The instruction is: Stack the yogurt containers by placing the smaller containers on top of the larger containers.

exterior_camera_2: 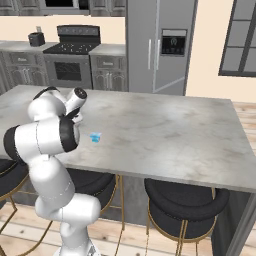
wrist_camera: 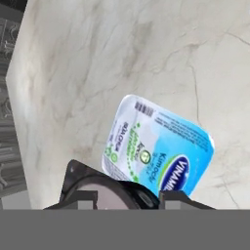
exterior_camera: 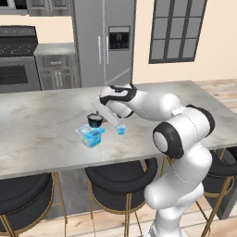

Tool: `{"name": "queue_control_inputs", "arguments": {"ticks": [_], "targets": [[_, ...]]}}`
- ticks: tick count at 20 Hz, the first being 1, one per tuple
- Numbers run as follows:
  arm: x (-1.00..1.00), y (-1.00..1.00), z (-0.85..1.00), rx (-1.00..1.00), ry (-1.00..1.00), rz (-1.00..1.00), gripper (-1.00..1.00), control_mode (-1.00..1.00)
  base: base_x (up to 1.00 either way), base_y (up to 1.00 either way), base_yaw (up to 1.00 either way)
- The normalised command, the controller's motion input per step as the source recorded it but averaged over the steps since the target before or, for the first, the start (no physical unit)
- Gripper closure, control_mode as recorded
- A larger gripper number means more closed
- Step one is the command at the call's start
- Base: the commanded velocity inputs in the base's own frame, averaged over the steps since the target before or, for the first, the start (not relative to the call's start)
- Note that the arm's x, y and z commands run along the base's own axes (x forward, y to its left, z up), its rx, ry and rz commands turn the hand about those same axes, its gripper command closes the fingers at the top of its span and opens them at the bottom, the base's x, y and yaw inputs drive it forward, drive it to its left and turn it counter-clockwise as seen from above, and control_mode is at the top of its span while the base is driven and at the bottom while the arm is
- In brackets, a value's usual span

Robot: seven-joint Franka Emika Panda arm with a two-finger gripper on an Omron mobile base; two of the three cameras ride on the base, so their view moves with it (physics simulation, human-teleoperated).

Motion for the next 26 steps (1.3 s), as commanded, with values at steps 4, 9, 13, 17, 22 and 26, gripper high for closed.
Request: {"name": "queue_control_inputs", "arguments": {"ticks": [4,9,13,17,22,26], "targets": [[0.09,0.11,-0.17,0.0,0.0,0.0,1.0,-1.0,0.0,0.0,0.0],[0.13,0.0,-0.05,0.0,-0.01,0.0,1.0,-1.0,0.0,0.0,0.0],[0.04,0.0,-0.12,-0.01,-0.04,0.0,1.0,-1.0,0.0,0.0,0.0],[0.0,0.0,-0.21,-0.02,-0.06,0.0,1.0,-1.0,0.0,0.0,0.0],[0.0,0.0,-0.2,-0.05,-0.09,0.0,1.0,-1.0,0.0,0.0,0.0],[0.0,0.0,-0.11,-0.04,-0.08,0.0,1.0,-1.0,0.0,0.0,0.0]]}}
